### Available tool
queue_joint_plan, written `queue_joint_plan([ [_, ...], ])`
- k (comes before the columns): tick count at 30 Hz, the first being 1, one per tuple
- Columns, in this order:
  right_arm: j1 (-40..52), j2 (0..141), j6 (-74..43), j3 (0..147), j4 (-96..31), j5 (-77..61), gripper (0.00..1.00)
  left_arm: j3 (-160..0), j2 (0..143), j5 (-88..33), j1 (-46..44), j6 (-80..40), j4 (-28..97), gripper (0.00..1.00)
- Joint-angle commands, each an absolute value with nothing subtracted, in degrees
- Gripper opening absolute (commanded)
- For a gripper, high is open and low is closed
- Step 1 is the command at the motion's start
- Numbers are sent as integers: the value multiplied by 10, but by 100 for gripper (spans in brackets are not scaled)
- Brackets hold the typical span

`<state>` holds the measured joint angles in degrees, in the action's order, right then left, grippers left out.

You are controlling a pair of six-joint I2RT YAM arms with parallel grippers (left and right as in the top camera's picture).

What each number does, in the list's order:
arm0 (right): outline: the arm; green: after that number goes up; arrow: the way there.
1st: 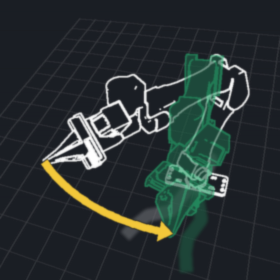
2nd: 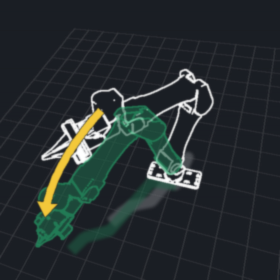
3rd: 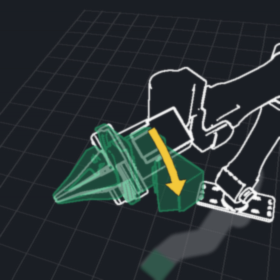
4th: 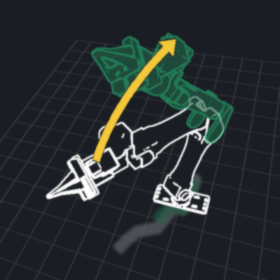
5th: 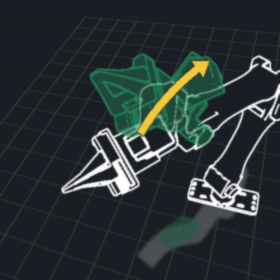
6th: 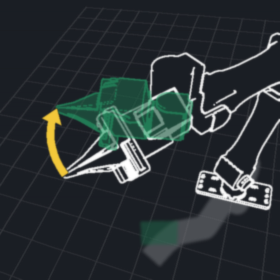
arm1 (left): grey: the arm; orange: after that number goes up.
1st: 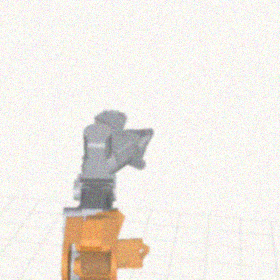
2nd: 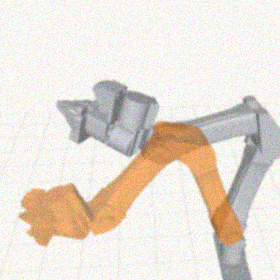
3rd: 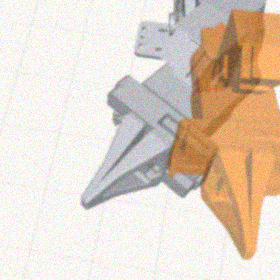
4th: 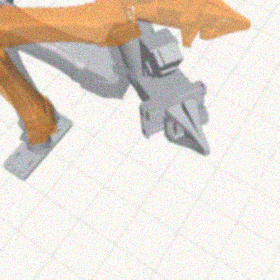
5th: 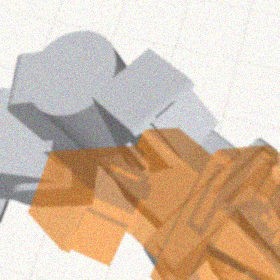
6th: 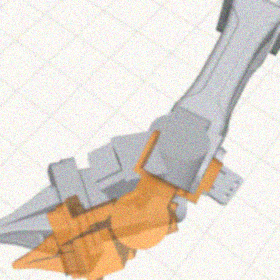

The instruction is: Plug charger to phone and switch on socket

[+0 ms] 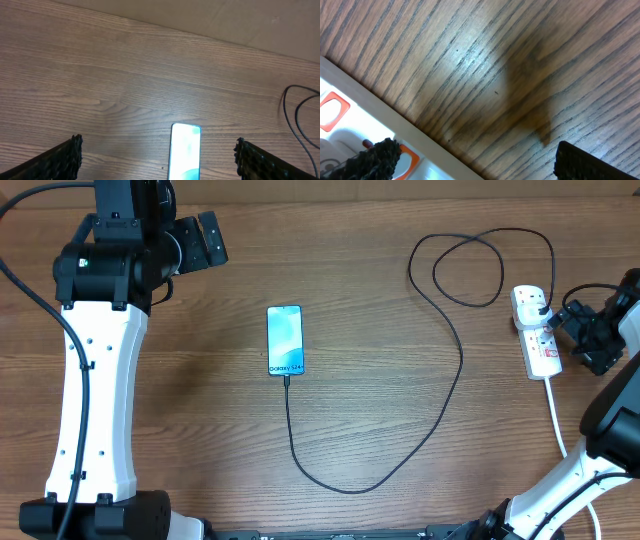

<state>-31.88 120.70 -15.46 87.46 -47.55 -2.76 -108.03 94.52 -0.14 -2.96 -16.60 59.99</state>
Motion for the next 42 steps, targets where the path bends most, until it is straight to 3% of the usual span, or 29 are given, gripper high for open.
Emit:
queue_joint_plan([
  [1,-312,1206,-145,855,-500,-47,100,-1078,948,6,-30,-174,600,100],
  [22,-313,1188,-148,868,-529,-76,100,-1078,948,6,-30,-174,600,100],
  [28,-313,1046,-208,870,-600,32,100,-1078,948,6,-30,-174,600,100],
  [34,-293,888,-229,858,-714,-7,100,-1078,948,6,-30,-174,600,100],
  [40,-151,659,-225,781,-704,-10,100,-1078,948,6,-30,-174,600,100],
  [42,-61,548,-225,734,-698,-12,100,-1078,948,6,-30,-174,600,100],
])
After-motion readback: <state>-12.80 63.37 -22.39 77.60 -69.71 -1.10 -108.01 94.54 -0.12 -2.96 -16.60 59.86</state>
